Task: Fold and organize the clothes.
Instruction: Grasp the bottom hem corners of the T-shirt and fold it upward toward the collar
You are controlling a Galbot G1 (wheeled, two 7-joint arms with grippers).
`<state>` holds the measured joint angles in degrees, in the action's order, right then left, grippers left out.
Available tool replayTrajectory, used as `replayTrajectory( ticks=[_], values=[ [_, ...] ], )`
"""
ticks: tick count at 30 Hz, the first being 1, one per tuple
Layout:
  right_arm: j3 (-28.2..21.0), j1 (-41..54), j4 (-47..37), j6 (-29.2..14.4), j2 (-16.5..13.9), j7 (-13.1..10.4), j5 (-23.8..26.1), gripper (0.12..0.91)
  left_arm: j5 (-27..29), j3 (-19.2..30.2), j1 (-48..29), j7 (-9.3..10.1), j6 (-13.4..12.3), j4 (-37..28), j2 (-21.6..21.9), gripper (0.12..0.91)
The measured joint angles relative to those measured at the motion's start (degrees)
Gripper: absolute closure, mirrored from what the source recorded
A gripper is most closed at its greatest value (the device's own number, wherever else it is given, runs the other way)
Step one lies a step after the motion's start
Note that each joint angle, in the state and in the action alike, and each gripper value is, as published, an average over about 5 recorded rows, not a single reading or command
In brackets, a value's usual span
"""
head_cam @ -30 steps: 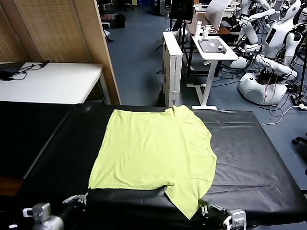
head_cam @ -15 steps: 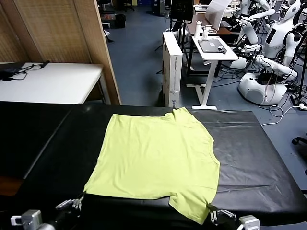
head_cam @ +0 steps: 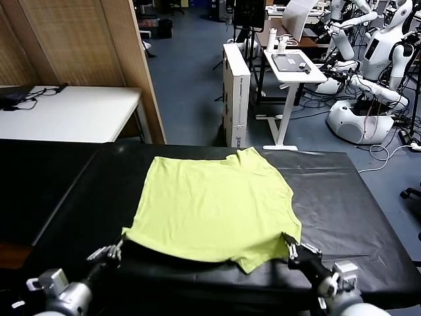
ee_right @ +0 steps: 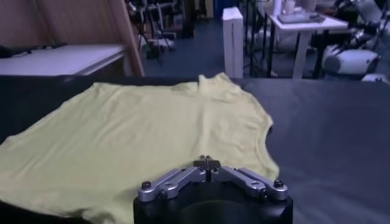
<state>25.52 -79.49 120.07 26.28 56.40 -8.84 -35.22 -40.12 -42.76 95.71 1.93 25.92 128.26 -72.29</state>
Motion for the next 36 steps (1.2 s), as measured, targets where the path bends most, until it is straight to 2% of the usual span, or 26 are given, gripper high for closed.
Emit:
replayTrajectory(
  ticks=[7,16,31,36],
  values=[
    [-2.8,5.5,-4.5,0.0,0.2,-0.2,0.3,0.885,3.3,3.1,-6.3,0.01,-0.3,-3.5,0.0,0.885],
    [-4.7,9.9,-9.0,-0.3,0.7,-0.3,0.9,0.885,3.9,6.7,-13.3,0.05,-0.9,-9.8,2.3,0.885],
    [-6.6,13.8,-12.8,0.0,1.1,-0.5,1.2,0.885,3.3,8.4,-19.9,0.08,-1.5,-16.3,5.2,0.885],
    [-6.1,13.8,-12.4,1.9,1.0,-0.2,-0.4,0.885,3.3,9.5,-21.8,0.01,-1.7,-18.3,6.2,0.885]
  ],
)
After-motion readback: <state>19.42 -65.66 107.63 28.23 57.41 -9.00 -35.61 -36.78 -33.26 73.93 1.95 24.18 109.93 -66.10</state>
